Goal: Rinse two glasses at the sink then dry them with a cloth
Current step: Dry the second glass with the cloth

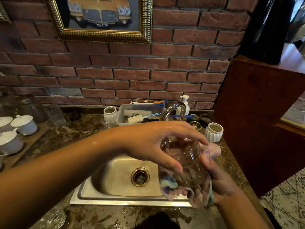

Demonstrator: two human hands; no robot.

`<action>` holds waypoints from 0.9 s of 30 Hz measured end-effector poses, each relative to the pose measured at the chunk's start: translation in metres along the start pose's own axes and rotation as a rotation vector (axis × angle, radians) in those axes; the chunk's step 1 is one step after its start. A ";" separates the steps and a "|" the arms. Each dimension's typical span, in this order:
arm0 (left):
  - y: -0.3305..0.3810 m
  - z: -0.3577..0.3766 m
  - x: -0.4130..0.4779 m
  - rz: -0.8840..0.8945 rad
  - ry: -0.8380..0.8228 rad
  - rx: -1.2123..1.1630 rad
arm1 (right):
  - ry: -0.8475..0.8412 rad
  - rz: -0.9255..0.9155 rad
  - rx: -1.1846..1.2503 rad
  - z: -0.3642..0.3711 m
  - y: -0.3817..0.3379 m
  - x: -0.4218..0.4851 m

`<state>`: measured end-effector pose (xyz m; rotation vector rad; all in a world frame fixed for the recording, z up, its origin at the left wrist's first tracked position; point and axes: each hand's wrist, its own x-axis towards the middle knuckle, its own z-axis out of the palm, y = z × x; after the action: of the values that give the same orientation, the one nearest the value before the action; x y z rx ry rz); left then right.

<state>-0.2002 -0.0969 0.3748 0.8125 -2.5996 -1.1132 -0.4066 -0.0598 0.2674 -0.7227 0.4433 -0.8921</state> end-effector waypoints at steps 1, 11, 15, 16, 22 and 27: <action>-0.004 0.001 -0.002 -0.016 0.037 -0.058 | -0.003 0.018 -0.027 0.001 -0.001 0.000; -0.012 0.075 0.005 -0.251 1.082 -0.553 | 0.447 -0.361 -0.253 0.027 0.008 0.021; -0.011 0.099 0.013 -0.261 1.114 -0.660 | 0.542 -0.413 -0.328 0.036 0.020 0.025; -0.012 0.104 0.013 -0.258 1.104 -0.704 | 0.553 -0.409 -0.331 0.038 0.024 0.025; -0.028 0.122 0.007 -0.224 1.036 -0.849 | 0.547 -0.268 -0.298 0.049 0.039 0.023; -0.030 0.125 0.000 -0.118 1.055 -1.014 | 0.548 -0.166 -0.304 0.061 0.041 0.018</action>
<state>-0.2356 -0.0378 0.2657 0.8942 -0.9620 -1.2946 -0.3367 -0.0340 0.2779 -0.7953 1.0330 -1.1968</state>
